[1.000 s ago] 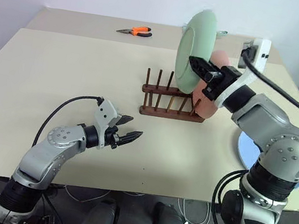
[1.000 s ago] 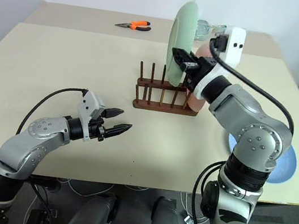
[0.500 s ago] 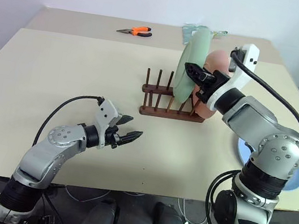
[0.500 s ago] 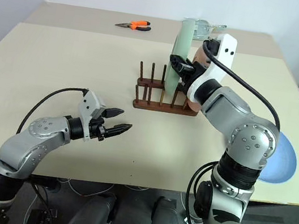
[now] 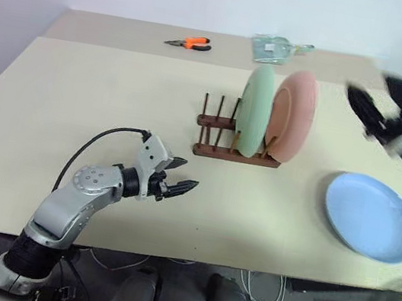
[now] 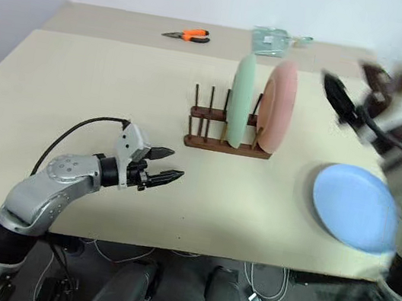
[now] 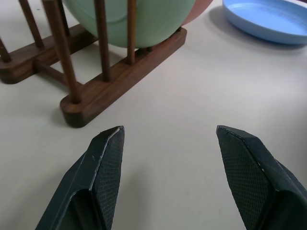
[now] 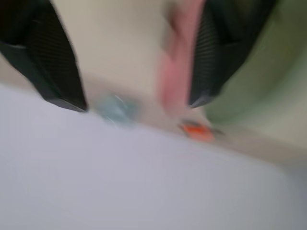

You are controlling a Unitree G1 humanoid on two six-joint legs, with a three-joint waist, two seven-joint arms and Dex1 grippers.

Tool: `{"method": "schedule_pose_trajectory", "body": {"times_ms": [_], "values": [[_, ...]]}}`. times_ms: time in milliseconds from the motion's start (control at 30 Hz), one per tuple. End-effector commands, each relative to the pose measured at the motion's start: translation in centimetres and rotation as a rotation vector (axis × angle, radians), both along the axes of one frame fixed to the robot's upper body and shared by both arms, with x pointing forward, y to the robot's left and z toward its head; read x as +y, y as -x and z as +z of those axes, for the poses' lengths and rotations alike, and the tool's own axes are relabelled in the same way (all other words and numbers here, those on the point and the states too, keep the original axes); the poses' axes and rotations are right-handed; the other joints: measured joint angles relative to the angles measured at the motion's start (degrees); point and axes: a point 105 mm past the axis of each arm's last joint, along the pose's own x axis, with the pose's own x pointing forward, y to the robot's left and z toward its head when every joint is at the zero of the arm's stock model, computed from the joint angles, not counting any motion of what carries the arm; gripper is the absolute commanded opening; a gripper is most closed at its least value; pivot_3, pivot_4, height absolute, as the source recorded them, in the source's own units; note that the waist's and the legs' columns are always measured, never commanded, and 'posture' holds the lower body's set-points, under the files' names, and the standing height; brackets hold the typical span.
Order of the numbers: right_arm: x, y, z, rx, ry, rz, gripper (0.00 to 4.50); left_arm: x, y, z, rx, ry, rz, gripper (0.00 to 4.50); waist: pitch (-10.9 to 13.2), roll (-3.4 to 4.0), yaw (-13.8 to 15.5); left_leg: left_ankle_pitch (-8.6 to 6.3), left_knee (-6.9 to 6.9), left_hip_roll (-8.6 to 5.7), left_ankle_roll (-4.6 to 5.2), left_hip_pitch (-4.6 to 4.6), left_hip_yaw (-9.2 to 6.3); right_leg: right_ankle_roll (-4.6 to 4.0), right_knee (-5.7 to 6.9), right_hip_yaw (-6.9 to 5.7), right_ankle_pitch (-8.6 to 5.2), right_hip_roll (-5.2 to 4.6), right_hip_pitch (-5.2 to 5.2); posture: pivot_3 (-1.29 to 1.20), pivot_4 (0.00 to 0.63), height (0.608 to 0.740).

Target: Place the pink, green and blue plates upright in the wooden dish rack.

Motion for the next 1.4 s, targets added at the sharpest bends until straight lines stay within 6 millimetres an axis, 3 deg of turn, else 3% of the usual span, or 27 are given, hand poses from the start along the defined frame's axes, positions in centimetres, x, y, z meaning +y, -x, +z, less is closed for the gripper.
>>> {"method": "schedule_pose_trajectory", "body": {"times_ms": [33, 167, 267, 367, 533, 600, 633, 767, 800, 867, 933, 967, 1067, 1167, 1267, 1400], "values": [[1.1, 3.0, -4.2, 0.188, 0.086, 0.095, 4.44, -0.8, 0.0, 0.8, -0.040, 0.010, -0.054, 3.14, 0.03, 0.11, -0.31, -0.03, 0.00, 0.00, 0.05, 0.01, 0.04, 0.01, 0.00, 0.02, -0.01, -0.01, -0.01, 0.00, 0.150, 0.740], [1.4, 4.4, -9.7, 0.369, 0.098, 0.020, 4.44, -1.4, -0.2, 1.0, -0.048, 0.019, -0.086, 3.14, 0.04, 0.26, -1.34, -0.04, 0.06, 0.06, 0.05, 0.02, 0.45, 0.09, 0.02, 0.27, -0.07, -0.07, 0.02, 0.00, 0.150, 0.740], [0.7, 4.4, -12.0, 0.433, 0.156, -0.071, 4.44, -1.8, -0.2, 1.0, -0.048, 0.024, -0.099, 3.14, 0.03, 0.24, -1.71, -0.06, 0.09, 0.14, 0.03, 0.07, 0.50, 0.01, -0.05, 0.15, -0.11, -0.07, 0.24, 0.00, 0.150, 0.740], [0.0, 4.0, -13.1, 0.453, 0.221, -0.130, 3.60, -1.9, -0.1, 0.8, -0.048, 0.020, -0.108, 3.14, 0.03, 0.25, -1.59, -0.04, 0.15, 0.15, 0.04, 0.08, 0.48, 0.00, -0.06, 0.09, -0.11, -0.09, 0.12, 0.00, 0.150, 0.740], [-1.2, 3.3, -13.6, 0.454, 0.304, -0.199, 1.03, -1.7, -0.1, 0.7, -0.050, 0.017, -0.102, 3.14, 0.03, 0.23, -0.80, -0.04, 0.14, 0.07, 0.05, 0.00, 0.41, -0.13, -0.04, 0.13, 0.01, -0.12, -0.06, 0.00, 0.150, 0.740], [-1.4, 2.7, -12.6, 0.410, 0.305, -0.216, 0.04, -1.6, -0.1, 0.7, -0.051, 0.014, -0.099, 3.14, 0.02, 0.22, -0.54, -0.04, 0.15, 0.07, 0.05, 0.02, 0.40, -0.12, -0.02, 0.12, 0.00, -0.11, -0.05, 0.00, 0.150, 0.740], [-1.4, 2.3, -11.9, 0.378, 0.305, -0.223, 0.04, -1.6, -0.1, 0.6, -0.051, 0.014, -0.098, 3.14, 0.02, 0.21, -0.54, -0.04, 0.19, 0.08, 0.05, 0.05, 0.42, 0.06, -0.02, 0.12, -0.11, -0.11, -0.02, 0.00, 0.150, 0.740], [-0.6, 0.0, -5.7, 0.088, 0.311, -0.230, 0.04, -1.4, 0.0, 0.5, -0.049, 0.012, -0.090, 3.14, 0.06, 0.26, -0.54, -0.04, 0.32, 0.09, 0.05, 0.04, 0.41, 0.05, 0.01, 0.10, -0.11, -0.09, 0.03, 0.00, 0.150, 0.740], [-0.2, -0.5, -3.7, 0.010, 0.269, -0.222, 0.04, -1.3, 0.0, 0.5, -0.050, 0.010, -0.086, 3.14, 0.06, 0.27, -0.52, -0.04, 0.32, 0.09, 0.05, 0.03, 0.41, 0.06, 0.01, 0.10, -0.10, -0.09, 0.02, 0.00, 0.150, 0.740], [1.3, -1.1, 2.2, -0.211, 0.124, -0.173, 0.04, -1.1, -0.2, 0.4, -0.052, 0.004, -0.074, 3.14, 0.12, 0.33, -0.71, -0.04, 0.31, 0.09, 0.05, 0.02, 0.39, 0.06, 0.01, 0.09, -0.10, -0.08, -0.01, 0.00, 0.150, 0.740], [4.0, -0.6, 8.9, -0.418, -0.138, -0.014, 0.04, -0.8, -0.4, 0.5, -0.058, 0.002, -0.059, 3.14, 0.24, 0.48, -1.15, -0.04, 0.31, 0.09, 0.05, 0.02, 0.40, 0.04, 0.04, 0.12, -0.07, -0.08, -0.03, 0.00, 0.150, 0.740], [5.6, -0.1, 11.2, -0.474, -0.238, 0.095, 0.04, -0.7, -0.5, 0.5, -0.060, 0.001, -0.051, 3.14, 0.29, 0.58, -1.27, -0.04, 0.32, 0.10, 0.05, 0.01, 0.40, 0.01, 0.05, 0.12, -0.03, -0.07, -0.06, 0.00, 0.150, 0.740], [9.6, 1.4, 14.9, -0.524, -0.421, 0.365, 0.04, -0.4, -0.7, 0.4, -0.064, -0.002, -0.037, 3.14, 0.09, 0.24, -0.81, -0.03, 0.17, 0.12, 0.05, 0.02, 0.06, -0.06, 0.08, -0.11, 0.12, -0.01, -0.01, 0.00, 0.150, 0.740], [14.4, 2.6, 16.3, -0.454, -0.573, 0.642, 0.04, 0.1, -1.0, 0.4, -0.069, -0.007, -0.014, 3.14, 0.04, 0.16, -0.78, -0.03, -0.04, 0.14, 0.05, 0.06, -0.10, -0.06, 0.04, -0.25, 0.12, 0.00, -0.02, 0.00, 0.150, 0.740], [17.7, 2.6, 15.9, -0.325, -0.742, 0.790, 0.04, 0.9, -1.5, 0.4, -0.074, -0.013, 0.022, 3.14, 0.05, 0.19, -0.89, -0.03, -0.03, 0.11, 0.04, 0.04, -0.07, -0.11, 0.05, -0.15, 0.10, -0.05, -0.08, 0.00, 0.150, 0.740], [22.0, -0.6, 12.5, -0.024, -1.013, 0.762, 0.04, 3.3, -2.5, 0.4, -0.088, -0.029, 0.126, 3.14, 0.03, 0.22, -1.35, 0.01, -0.03, 0.10, -0.02, 0.07, -0.07, -0.14, 0.17, -0.14, 0.11, -0.02, -0.15, 0.00, 0.150, 0.740]]}}
